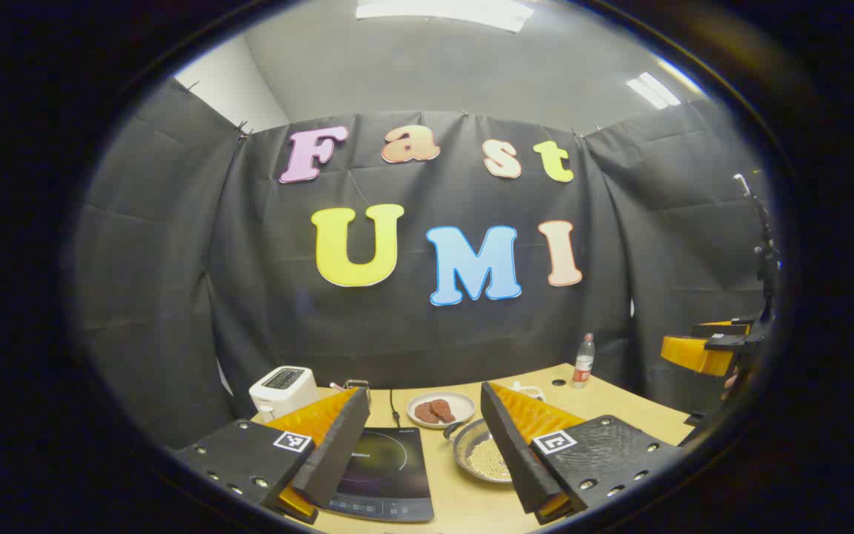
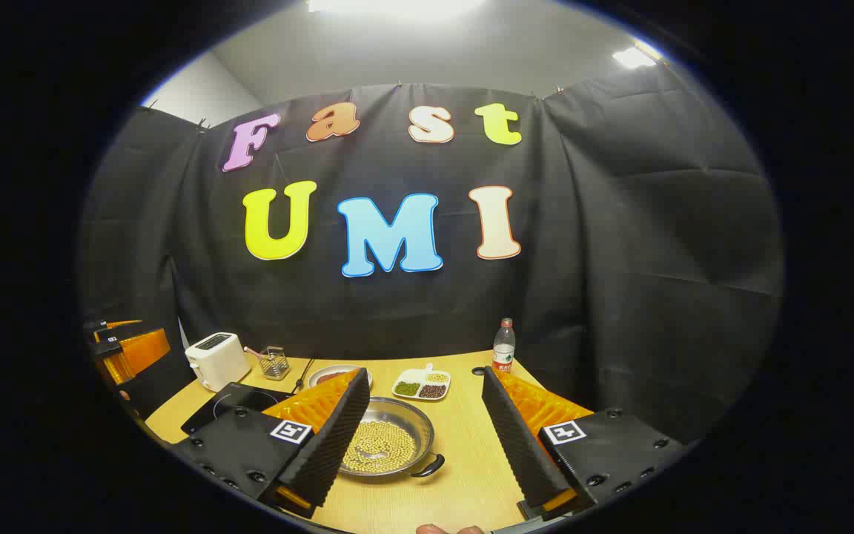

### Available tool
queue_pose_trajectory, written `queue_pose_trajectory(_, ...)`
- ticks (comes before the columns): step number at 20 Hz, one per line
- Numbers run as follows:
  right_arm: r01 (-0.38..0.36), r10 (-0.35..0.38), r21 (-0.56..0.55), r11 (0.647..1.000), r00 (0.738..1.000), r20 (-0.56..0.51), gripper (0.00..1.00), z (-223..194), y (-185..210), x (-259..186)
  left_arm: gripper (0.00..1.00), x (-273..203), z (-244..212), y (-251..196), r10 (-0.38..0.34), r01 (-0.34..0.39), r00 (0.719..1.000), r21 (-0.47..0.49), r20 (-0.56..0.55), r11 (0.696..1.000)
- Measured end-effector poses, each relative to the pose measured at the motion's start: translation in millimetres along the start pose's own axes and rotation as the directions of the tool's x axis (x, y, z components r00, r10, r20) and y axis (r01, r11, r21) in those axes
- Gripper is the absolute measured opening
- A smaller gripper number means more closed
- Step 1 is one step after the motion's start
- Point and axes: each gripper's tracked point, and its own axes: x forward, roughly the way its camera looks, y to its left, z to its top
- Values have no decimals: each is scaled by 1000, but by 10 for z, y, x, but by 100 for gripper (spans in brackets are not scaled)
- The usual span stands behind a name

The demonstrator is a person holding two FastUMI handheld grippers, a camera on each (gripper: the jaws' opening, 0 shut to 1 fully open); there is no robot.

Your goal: First push the handle of the pot to place it horizontally, then grasp the pot with both hands and set it on the induction cooktop.

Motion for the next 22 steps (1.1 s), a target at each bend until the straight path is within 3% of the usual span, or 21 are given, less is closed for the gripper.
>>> queue_pose_trajectory(3,-2,2,13,1000,1000,-1,97,-8,43,-33,88,-51,-28,126,45,-45,999,-3,7,999)
queue_pose_trajectory(8,8,-7,8,1000,1000,-10,97,-104,49,-75,88,-111,-131,144,43,-43,999,-17,-13,999)
queue_pose_trajectory(9,12,-12,9,1000,1000,-15,97,-136,36,-92,92,-116,-136,146,42,-43,999,-13,-13,999)
queue_pose_trajectory(22,3,-3,5,1000,997,-74,97,-268,18,-60,88,-199,-173,-19,19,-19,1000,-3,-17,1000)
